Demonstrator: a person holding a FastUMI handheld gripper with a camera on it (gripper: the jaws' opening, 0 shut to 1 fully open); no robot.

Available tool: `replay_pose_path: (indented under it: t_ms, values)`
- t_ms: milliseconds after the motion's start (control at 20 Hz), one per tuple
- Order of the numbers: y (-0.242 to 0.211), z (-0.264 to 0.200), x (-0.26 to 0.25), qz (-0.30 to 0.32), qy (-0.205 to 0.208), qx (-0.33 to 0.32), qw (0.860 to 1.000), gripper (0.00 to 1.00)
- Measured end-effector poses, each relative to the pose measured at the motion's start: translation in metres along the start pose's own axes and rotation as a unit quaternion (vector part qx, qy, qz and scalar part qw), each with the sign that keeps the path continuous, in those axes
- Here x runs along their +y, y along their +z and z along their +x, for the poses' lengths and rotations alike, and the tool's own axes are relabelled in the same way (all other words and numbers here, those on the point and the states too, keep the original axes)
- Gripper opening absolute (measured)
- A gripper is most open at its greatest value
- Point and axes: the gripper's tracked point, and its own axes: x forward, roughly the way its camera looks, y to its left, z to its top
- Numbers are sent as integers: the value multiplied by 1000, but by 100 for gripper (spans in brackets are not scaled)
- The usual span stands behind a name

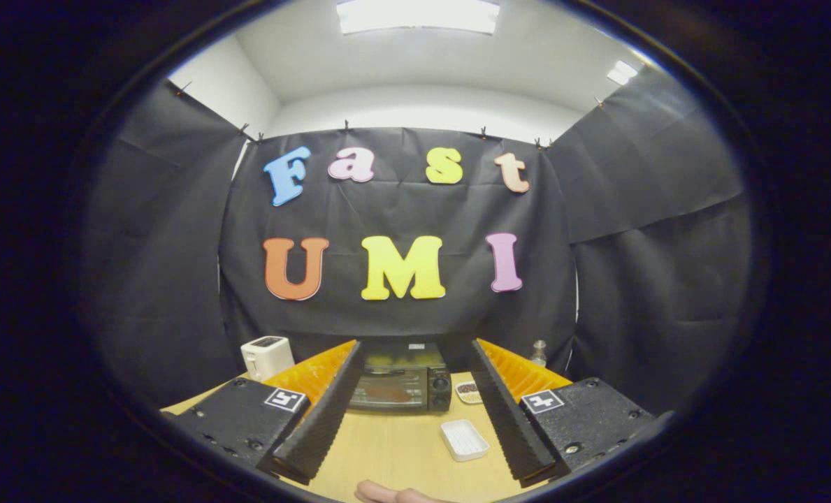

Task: Open the toaster oven, put the food inside, and close the toaster oven door.

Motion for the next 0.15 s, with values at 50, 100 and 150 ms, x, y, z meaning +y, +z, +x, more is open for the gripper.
replay_pose_path:
  t_ms: [50,100,150]
  values:
    - [-1,1,-1,2,-1,3,1000,97]
    - [-3,3,0,2,2,5,1000,97]
    - [-3,2,3,3,6,5,1000,97]
